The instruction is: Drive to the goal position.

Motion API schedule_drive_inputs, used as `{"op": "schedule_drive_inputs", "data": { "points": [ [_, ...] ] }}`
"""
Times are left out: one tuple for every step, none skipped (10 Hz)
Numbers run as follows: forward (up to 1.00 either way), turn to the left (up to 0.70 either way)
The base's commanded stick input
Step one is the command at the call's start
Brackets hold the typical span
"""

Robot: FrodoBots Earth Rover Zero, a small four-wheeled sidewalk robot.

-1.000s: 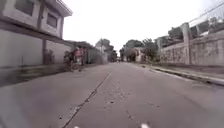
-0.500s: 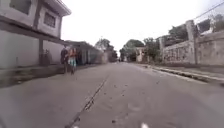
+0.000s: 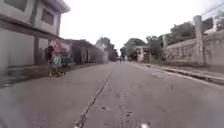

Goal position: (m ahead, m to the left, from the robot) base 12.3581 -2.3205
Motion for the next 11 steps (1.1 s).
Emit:
{"op": "schedule_drive_inputs", "data": {
  "points": [
    [1.00,0.02],
    [1.00,0.02],
    [1.00,0.02],
    [1.00,0.02],
    [1.00,0.02],
    [1.00,0.02],
    [1.00,0.02],
    [1.00,0.02],
    [1.00,0.02],
    [1.00,0.02],
    [1.00,0.02]
  ]
}}
